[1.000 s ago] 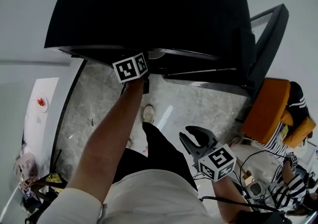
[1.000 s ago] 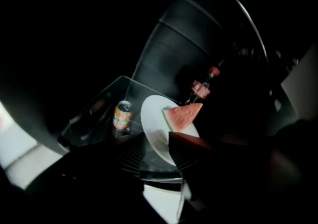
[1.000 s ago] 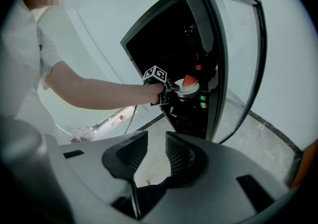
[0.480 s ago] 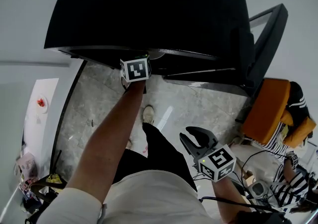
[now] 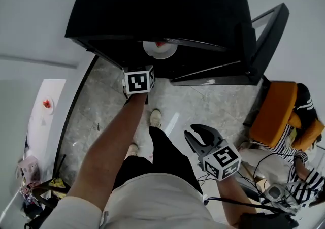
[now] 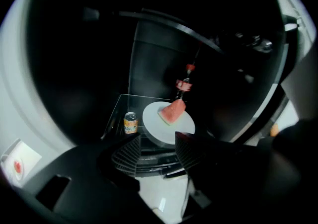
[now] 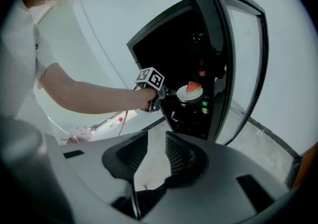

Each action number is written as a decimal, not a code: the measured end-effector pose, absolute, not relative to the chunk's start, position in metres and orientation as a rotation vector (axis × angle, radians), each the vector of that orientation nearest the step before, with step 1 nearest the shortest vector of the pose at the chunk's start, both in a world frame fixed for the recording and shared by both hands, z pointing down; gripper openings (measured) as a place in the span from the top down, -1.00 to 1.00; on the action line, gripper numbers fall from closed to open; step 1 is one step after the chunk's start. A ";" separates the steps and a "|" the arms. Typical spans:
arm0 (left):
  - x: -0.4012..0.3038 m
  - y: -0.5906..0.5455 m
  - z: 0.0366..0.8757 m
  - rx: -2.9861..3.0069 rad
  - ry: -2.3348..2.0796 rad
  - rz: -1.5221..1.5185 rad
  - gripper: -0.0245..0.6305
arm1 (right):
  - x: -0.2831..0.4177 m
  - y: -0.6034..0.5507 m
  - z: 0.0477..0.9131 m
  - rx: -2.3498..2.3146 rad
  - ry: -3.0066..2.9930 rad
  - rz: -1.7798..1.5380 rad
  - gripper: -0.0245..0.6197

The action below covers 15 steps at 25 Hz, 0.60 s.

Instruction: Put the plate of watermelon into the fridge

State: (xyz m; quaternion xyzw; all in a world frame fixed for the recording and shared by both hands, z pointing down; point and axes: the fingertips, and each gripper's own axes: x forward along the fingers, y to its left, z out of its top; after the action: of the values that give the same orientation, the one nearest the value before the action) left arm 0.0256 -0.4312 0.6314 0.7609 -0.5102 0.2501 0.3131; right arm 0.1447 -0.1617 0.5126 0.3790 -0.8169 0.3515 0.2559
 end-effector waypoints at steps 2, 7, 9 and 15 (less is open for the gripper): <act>0.020 -0.414 0.620 2.043 -1.314 0.674 0.25 | 0.137 -0.158 0.507 1.033 -2.228 0.934 0.54; -0.002 -0.366 0.588 2.118 -1.205 0.682 0.25 | 0.110 -0.154 0.490 1.059 -2.249 0.852 0.56; -0.013 -0.343 0.570 2.150 -1.140 0.678 0.31 | 0.098 -0.151 0.480 1.088 -2.260 0.809 0.61; -0.044 -0.239 0.502 2.319 -0.886 0.541 0.80 | 0.066 -0.112 0.458 1.151 -2.266 0.651 0.79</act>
State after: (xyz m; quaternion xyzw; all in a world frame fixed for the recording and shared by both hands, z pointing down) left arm -0.0442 -0.2386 0.5020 0.8718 -0.3332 0.2036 0.2958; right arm 0.0663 -0.1122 0.4577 0.4242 -0.8348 0.2398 0.2562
